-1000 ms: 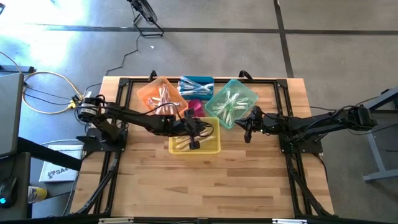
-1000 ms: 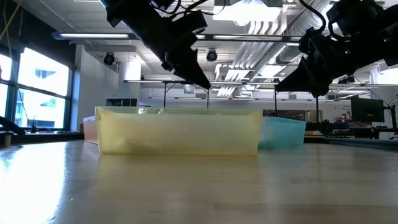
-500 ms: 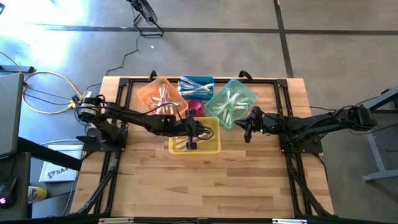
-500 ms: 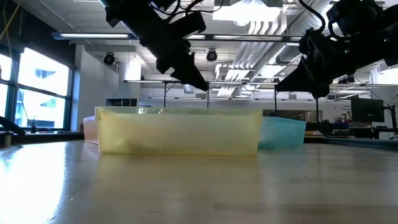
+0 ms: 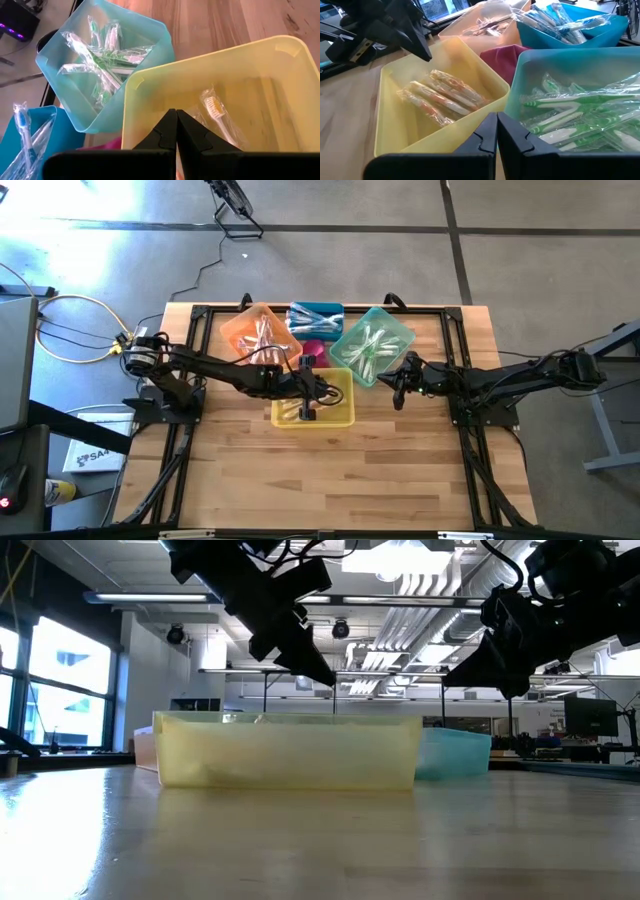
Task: Pick & Place Toothbrushes
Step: Return to Home Position
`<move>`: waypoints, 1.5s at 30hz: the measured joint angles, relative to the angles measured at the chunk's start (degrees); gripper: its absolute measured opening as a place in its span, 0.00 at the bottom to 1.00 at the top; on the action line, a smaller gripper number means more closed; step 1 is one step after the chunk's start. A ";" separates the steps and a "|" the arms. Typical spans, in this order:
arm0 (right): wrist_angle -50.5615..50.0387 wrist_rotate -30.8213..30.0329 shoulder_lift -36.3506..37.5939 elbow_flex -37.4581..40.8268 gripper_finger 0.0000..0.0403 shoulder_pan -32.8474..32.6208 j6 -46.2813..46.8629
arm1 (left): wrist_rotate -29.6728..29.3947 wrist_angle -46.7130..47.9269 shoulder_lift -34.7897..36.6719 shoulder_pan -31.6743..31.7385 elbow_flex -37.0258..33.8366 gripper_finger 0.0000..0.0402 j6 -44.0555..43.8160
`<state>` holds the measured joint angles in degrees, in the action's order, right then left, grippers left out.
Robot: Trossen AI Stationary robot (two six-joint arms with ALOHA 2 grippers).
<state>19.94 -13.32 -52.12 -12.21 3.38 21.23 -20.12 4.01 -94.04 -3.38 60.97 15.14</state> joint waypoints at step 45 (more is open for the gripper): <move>8.80 15.47 7.55 0.04 0.01 1.38 -13.96 | -0.57 -14.17 41.75 4.50 -32.14 0.00 -4.52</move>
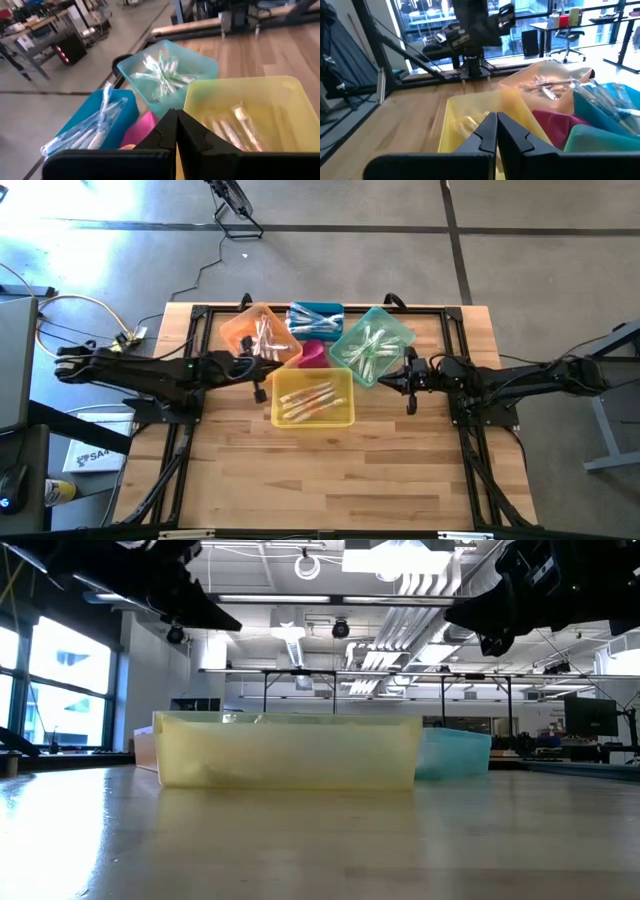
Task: Pick & Place Toothbrushes
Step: Return to Home Position
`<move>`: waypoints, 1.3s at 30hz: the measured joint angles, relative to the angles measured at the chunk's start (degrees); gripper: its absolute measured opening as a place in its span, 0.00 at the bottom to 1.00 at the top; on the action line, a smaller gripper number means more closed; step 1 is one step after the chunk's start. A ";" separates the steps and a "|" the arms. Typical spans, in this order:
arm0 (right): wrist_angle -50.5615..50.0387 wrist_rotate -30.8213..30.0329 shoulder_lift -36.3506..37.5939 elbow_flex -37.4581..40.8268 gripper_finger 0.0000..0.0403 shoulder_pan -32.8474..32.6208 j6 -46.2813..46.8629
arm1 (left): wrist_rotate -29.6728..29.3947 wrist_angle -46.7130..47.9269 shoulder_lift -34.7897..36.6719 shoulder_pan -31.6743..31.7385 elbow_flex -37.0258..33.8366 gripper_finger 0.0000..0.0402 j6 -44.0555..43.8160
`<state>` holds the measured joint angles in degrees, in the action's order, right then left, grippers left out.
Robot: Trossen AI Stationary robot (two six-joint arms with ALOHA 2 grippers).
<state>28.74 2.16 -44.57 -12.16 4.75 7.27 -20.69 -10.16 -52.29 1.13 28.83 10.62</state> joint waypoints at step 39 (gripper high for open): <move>-33.19 5.41 35.08 -0.02 0.01 8.90 2.98 | -2.38 17.65 45.55 0.00 -14.69 0.00 -2.09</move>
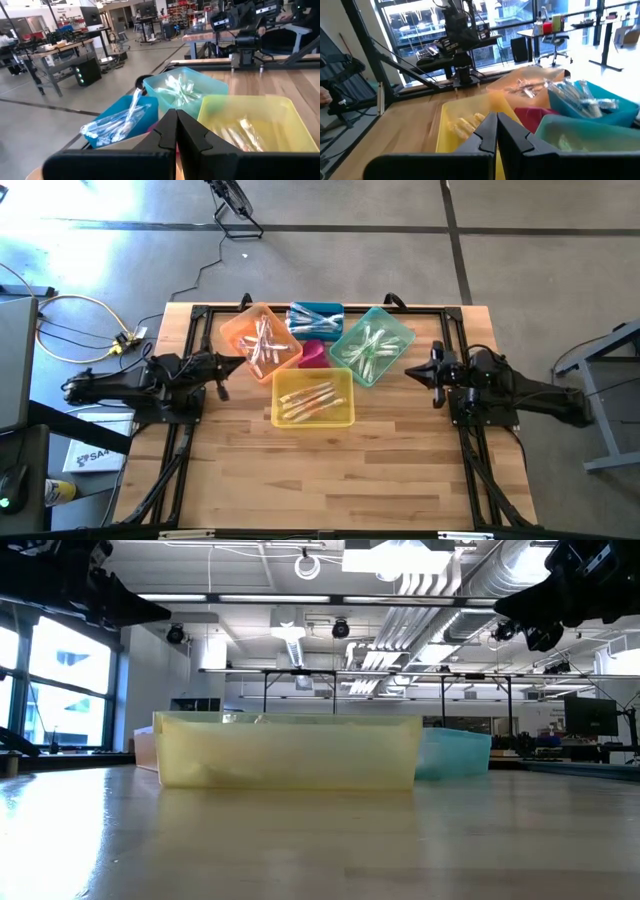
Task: Pick & Place Toothbrushes
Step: Return to Home Position
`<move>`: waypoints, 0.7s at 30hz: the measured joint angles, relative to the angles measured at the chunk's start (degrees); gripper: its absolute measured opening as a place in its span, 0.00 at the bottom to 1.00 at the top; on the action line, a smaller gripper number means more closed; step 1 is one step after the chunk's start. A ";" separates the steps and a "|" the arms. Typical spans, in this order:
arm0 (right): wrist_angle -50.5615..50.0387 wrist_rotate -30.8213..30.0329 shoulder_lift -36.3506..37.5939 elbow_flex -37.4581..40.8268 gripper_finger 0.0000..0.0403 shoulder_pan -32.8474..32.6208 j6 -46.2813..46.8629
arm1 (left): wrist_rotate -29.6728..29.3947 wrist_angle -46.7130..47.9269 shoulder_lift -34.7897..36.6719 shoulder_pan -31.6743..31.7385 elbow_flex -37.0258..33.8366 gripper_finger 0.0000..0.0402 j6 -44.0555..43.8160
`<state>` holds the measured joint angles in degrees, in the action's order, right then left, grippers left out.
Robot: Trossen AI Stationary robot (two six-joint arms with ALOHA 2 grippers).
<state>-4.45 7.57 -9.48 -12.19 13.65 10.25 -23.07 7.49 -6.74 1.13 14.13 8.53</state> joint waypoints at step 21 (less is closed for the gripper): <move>-6.26 0.13 7.22 0.00 0.01 -0.04 1.56 | 1.93 8.09 6.42 0.00 0.00 0.00 0.67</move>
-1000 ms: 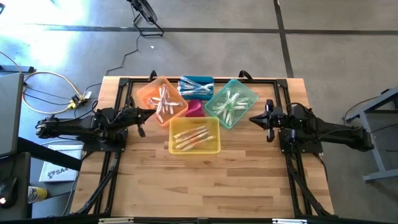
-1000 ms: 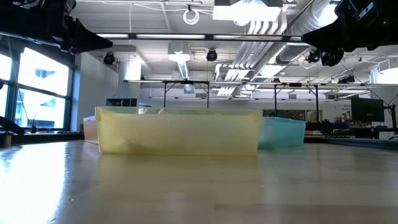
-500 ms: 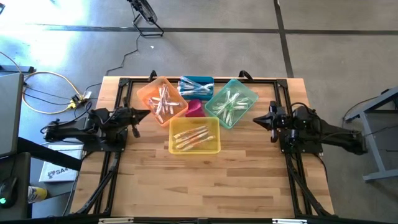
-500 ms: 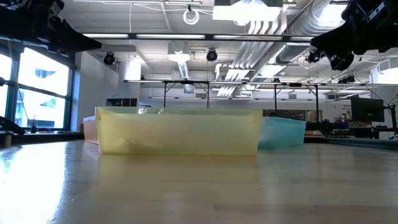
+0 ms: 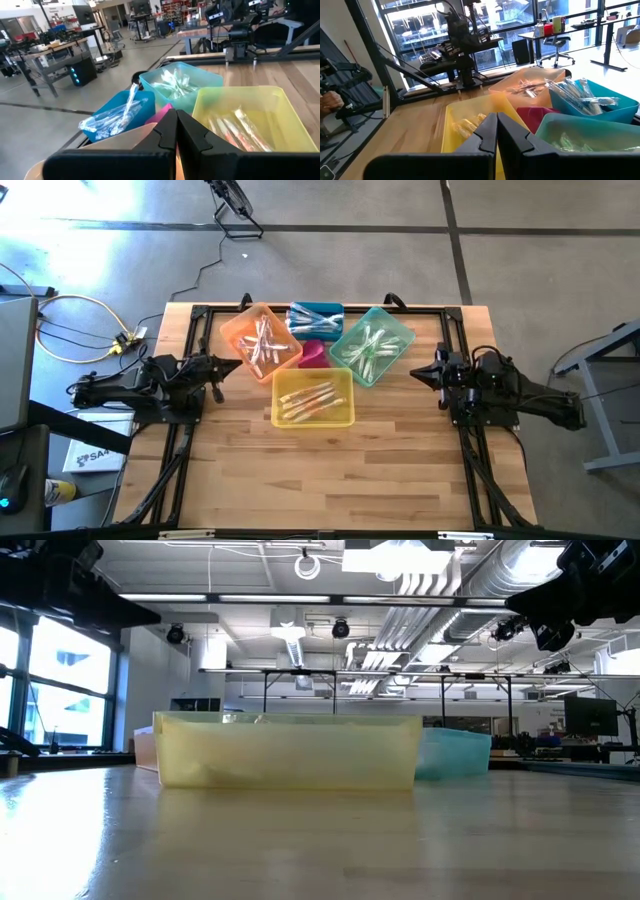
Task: Pick & Place Toothbrushes
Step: Return to Home Position
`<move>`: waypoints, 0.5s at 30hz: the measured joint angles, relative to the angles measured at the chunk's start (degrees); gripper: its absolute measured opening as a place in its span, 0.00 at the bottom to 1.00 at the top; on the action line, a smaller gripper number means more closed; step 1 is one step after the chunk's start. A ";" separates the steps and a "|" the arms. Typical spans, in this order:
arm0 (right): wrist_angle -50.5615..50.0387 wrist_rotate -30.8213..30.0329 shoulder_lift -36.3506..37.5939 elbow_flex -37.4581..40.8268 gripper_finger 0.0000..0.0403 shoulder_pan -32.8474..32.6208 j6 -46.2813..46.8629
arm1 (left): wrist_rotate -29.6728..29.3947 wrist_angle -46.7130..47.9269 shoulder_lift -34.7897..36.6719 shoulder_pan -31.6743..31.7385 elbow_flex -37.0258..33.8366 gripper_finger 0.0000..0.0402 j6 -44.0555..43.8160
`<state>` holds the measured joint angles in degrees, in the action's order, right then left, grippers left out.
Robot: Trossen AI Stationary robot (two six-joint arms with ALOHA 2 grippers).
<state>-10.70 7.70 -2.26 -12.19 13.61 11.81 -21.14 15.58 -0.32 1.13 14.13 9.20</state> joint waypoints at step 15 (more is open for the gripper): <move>-0.05 0.00 -0.02 0.00 0.01 0.01 0.52 | -0.28 -2.56 -0.04 -0.02 -2.97 0.00 -0.69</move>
<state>-10.75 7.70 -2.28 -12.19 13.61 12.33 -21.43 13.02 -0.36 1.10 11.16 8.51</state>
